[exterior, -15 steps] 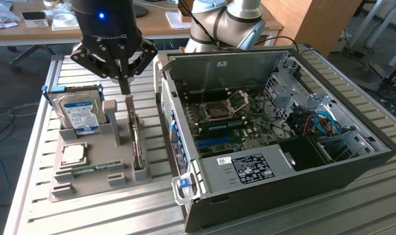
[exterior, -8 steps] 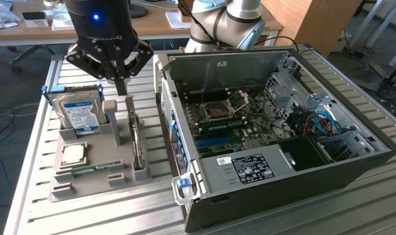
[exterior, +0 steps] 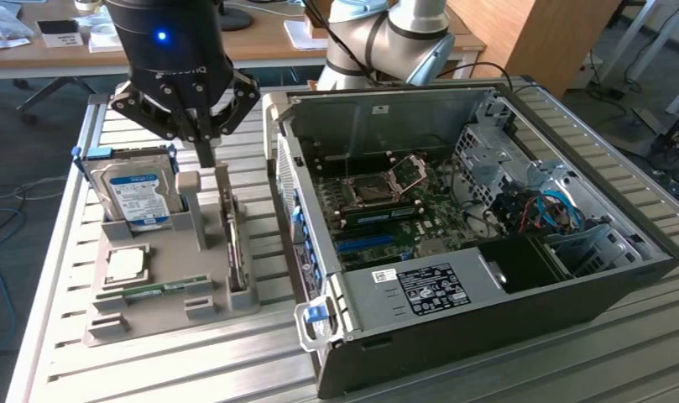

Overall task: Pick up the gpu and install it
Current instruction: 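Reach for the gpu, then pick up the gpu and move the gpu toward the slot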

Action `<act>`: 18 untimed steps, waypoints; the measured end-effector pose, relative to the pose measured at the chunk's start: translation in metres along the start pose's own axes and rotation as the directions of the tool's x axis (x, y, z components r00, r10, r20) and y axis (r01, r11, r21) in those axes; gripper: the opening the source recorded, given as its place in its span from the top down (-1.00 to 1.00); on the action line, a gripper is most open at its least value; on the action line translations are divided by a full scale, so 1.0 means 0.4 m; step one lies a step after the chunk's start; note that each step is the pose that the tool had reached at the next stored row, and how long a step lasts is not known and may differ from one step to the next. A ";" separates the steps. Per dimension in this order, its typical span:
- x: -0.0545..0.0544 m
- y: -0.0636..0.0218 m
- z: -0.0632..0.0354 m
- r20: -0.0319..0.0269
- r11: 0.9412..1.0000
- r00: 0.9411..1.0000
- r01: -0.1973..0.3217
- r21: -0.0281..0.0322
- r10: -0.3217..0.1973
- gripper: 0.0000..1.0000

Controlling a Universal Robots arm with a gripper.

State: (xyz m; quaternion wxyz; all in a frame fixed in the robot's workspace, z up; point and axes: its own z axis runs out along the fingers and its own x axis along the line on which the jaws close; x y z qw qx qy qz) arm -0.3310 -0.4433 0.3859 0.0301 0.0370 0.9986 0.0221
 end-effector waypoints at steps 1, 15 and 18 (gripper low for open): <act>0.001 0.000 0.001 0.000 1.000 1.000 0.000 0.000 0.000 0.79; 0.002 0.000 0.003 0.000 1.000 1.000 0.000 0.001 0.000 0.79; 0.002 0.000 0.003 0.000 1.000 1.000 0.000 0.001 0.000 0.79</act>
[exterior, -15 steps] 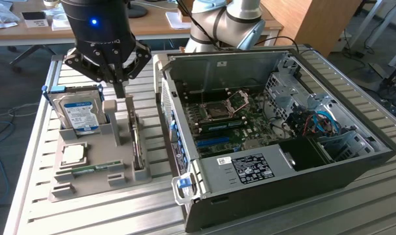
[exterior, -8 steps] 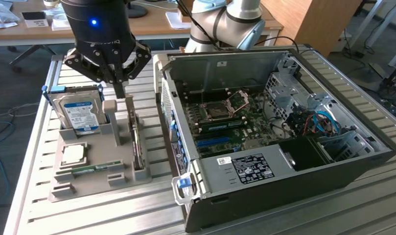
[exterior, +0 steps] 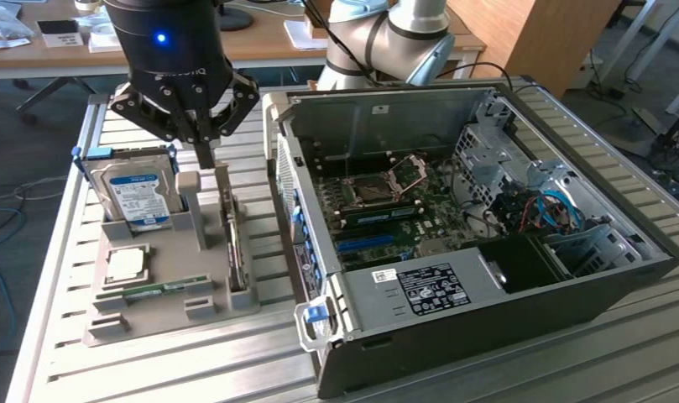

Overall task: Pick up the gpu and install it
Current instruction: 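Pick up the gpu and move the gpu toward the slot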

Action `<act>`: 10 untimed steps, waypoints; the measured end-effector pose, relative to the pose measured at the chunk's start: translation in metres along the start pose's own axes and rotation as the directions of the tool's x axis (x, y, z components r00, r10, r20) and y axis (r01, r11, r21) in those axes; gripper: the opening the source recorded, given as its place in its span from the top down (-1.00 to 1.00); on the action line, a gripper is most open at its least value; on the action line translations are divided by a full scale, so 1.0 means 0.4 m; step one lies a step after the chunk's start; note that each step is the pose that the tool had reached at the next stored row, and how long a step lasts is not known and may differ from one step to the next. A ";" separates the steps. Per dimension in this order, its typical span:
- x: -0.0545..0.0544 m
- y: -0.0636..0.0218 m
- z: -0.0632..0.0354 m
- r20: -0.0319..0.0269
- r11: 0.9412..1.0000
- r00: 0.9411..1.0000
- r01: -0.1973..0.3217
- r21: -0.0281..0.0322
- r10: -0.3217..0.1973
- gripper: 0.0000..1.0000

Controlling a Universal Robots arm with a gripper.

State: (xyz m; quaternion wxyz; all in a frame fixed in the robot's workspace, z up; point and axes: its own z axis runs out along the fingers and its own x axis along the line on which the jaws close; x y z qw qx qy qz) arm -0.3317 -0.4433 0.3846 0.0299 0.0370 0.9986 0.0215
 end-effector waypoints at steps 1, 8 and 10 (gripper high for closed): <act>0.000 0.000 0.000 0.000 1.000 1.000 0.000 0.000 0.000 0.79; 0.000 0.000 0.000 0.000 1.000 1.000 0.000 0.000 0.000 0.30; 0.000 0.000 0.000 0.000 1.000 1.000 0.000 0.000 0.000 0.17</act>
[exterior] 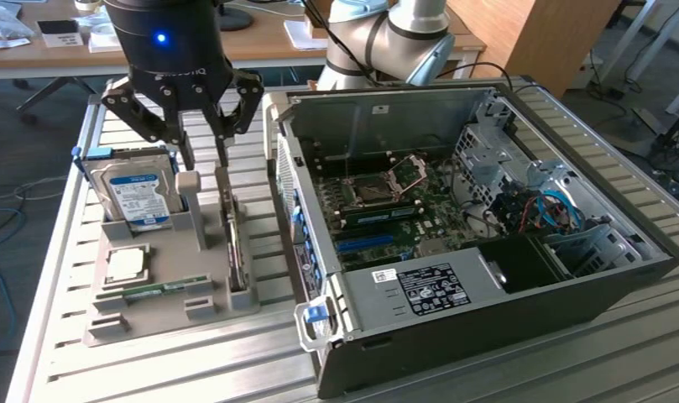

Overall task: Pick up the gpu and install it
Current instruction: 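Pick up the gpu and move the gpu toward the slot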

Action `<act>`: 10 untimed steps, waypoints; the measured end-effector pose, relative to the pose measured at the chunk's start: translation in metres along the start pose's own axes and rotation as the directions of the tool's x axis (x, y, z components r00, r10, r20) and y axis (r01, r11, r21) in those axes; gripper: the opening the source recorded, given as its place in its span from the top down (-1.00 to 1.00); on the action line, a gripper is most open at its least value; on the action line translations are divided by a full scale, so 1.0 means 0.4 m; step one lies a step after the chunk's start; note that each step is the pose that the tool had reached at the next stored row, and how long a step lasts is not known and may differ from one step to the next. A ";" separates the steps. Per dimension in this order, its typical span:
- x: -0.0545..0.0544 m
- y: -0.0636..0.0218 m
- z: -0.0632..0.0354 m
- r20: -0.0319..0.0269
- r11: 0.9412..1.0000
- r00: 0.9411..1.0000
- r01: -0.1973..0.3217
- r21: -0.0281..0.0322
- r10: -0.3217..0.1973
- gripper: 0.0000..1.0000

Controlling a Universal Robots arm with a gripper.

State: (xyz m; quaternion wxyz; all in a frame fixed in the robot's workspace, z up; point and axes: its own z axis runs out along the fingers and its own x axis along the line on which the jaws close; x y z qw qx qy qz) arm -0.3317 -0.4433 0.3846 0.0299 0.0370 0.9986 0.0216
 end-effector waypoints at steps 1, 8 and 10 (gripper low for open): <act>0.000 0.000 0.000 0.000 1.000 1.000 0.000 0.000 0.000 0.17; 0.001 -0.001 0.018 0.000 1.000 1.000 0.000 0.000 0.000 0.17; 0.002 -0.001 0.027 0.000 1.000 1.000 0.000 0.000 0.000 0.17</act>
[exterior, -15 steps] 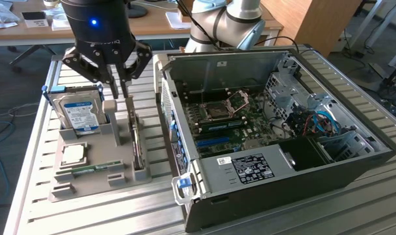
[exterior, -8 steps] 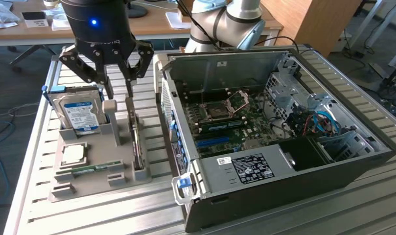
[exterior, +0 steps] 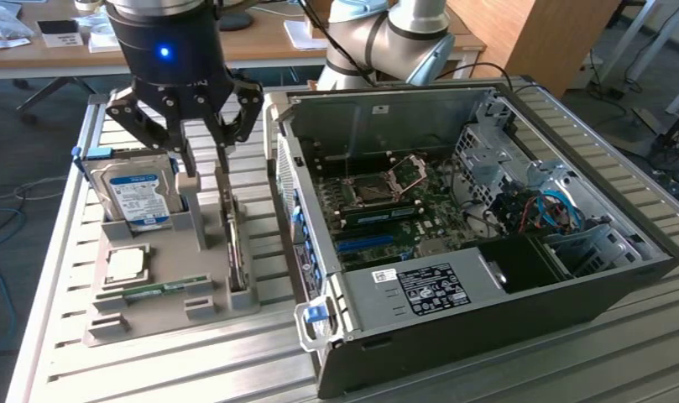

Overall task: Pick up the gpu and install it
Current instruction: 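Pick up the gpu and move the gpu toward the slot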

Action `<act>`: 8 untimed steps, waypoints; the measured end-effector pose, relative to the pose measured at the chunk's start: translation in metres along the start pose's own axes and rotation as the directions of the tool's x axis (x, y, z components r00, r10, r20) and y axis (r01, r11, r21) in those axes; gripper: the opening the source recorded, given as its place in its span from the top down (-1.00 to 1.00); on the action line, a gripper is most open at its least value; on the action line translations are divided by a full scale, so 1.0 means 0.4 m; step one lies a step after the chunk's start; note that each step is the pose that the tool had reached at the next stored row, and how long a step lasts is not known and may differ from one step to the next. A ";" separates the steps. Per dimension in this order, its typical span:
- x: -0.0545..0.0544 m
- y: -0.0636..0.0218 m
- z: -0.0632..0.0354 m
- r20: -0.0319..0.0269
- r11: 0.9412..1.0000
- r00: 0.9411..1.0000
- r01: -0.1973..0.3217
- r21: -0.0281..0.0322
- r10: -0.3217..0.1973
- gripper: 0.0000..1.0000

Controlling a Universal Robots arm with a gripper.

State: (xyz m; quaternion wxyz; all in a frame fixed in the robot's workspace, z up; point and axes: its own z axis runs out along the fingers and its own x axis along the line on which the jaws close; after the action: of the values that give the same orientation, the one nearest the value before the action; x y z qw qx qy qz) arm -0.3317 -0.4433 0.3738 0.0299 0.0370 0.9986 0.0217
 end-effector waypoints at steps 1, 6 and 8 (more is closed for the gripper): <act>0.000 0.000 0.005 0.000 1.000 1.000 0.000 0.000 0.000 0.17; 0.002 -0.001 0.027 0.000 1.000 1.000 0.000 0.000 0.000 0.17; 0.002 -0.002 0.035 0.000 1.000 1.000 0.000 0.000 0.000 0.17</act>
State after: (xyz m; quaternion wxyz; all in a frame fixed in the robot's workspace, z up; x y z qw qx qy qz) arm -0.3317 -0.4433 0.3598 0.0299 0.0370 0.9986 0.0217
